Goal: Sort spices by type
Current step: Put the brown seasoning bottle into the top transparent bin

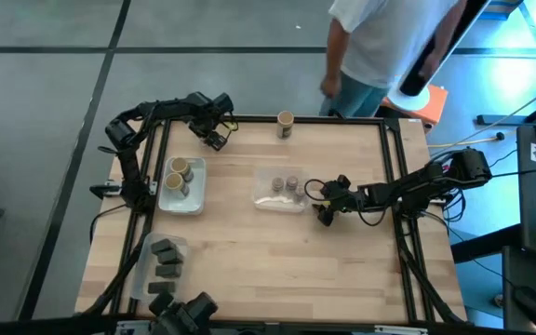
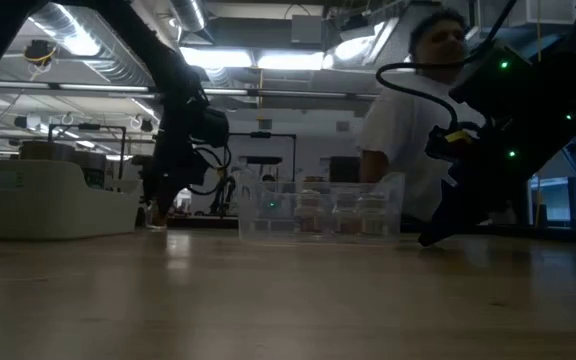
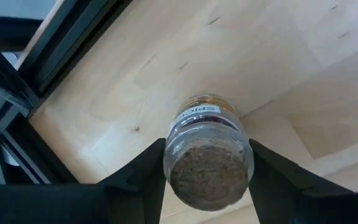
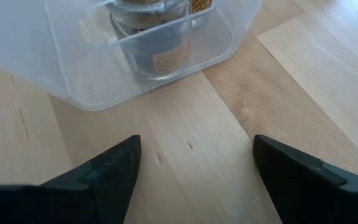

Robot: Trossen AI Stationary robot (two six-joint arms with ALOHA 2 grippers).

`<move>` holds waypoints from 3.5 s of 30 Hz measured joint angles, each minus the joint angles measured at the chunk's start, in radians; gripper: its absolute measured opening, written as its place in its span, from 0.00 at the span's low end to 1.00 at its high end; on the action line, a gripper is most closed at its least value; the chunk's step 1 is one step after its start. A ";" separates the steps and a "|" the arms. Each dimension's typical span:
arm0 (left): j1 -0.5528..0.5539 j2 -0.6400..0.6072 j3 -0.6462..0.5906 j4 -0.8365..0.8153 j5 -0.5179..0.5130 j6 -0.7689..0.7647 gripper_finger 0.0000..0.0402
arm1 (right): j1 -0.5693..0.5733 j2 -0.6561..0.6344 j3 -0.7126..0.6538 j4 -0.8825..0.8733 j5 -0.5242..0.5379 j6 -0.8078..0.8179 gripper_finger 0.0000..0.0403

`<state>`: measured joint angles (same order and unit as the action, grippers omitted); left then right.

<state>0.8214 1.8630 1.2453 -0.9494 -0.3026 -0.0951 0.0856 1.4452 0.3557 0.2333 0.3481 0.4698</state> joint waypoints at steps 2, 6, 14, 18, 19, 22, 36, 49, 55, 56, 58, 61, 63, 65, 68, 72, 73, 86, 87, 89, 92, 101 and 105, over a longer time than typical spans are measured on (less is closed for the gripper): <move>-0.017 -0.007 0.000 0.000 0.000 0.007 0.41 | 0.000 0.000 0.000 0.000 0.000 0.000 0.77; -0.075 -0.053 -0.001 0.000 0.004 0.014 0.41 | 0.000 0.000 0.000 0.000 0.001 0.000 0.77; -0.243 -0.172 0.052 -0.002 0.003 -0.007 0.41 | 0.000 0.000 0.000 0.001 0.008 0.000 0.77; -0.341 -0.194 0.114 0.004 0.004 -0.018 0.42 | 0.000 0.000 0.000 0.001 0.008 0.000 0.77; -0.366 -0.196 0.133 0.009 0.004 -0.018 0.41 | 0.000 0.000 0.000 0.001 0.008 0.000 0.77; -0.440 -0.197 0.176 0.043 0.007 0.007 0.41 | 0.000 0.000 0.000 0.001 0.008 0.000 0.77; -0.656 -0.176 0.204 0.240 0.060 0.002 0.41 | 0.000 0.000 0.000 0.001 0.008 -0.003 0.77; -0.705 -0.089 0.204 0.206 0.092 -0.076 0.42 | -0.001 0.000 0.000 0.001 0.001 -0.003 0.77; -0.719 -0.070 0.204 0.170 0.135 -0.082 0.42 | -0.001 0.000 0.000 0.001 0.000 -0.003 0.77; -0.724 -0.068 0.204 0.172 0.135 -0.083 0.42 | -0.001 0.000 0.000 0.001 0.000 -0.003 0.77; -0.734 -0.062 0.202 0.166 0.135 -0.085 0.42 | -0.001 0.000 0.000 0.002 0.000 -0.003 0.77; -0.747 -0.049 0.202 0.158 0.135 -0.085 0.42 | -0.001 0.000 0.000 0.001 0.000 -0.003 0.77; -0.751 -0.035 0.202 0.144 0.136 -0.085 0.42 | -0.001 0.000 0.000 0.000 0.000 -0.003 0.77; -0.749 -0.027 0.201 0.128 0.136 -0.085 0.42 | -0.001 0.000 0.000 0.000 0.000 -0.004 0.77; -0.740 -0.014 0.201 0.121 0.135 -0.077 0.42 | -0.001 0.000 0.000 0.001 0.000 -0.004 0.77; -0.732 0.012 0.201 0.126 0.135 -0.059 0.42 | -0.001 0.000 0.001 0.000 0.000 -0.004 0.77; -0.732 0.018 0.201 0.127 0.135 -0.055 0.42 | -0.001 0.000 0.002 0.000 -0.001 -0.003 0.77; -0.718 0.092 0.202 0.161 0.135 -0.022 0.42 | -0.001 0.000 0.002 0.001 -0.002 -0.004 0.77; -0.717 0.103 0.202 0.166 0.136 -0.016 0.42 | -0.001 0.000 0.002 0.002 -0.002 -0.003 0.77; -0.716 0.117 0.201 0.178 0.136 -0.006 0.42 | -0.001 0.000 0.002 0.001 -0.001 -0.004 0.77; -0.715 0.136 0.202 0.190 0.135 0.004 0.42 | -0.001 0.000 0.002 0.001 -0.001 -0.004 0.77; -0.715 0.139 0.203 0.237 0.132 0.012 0.43 | -0.001 0.000 0.002 0.001 -0.001 -0.004 0.77; -0.715 0.139 0.202 0.225 0.136 0.020 0.51 | -0.001 0.000 0.002 0.002 -0.001 -0.003 0.77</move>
<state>0.1066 2.0022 1.4469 -0.7240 -0.1662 -0.0748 0.0849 1.4452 0.3573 0.2348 0.3470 0.4664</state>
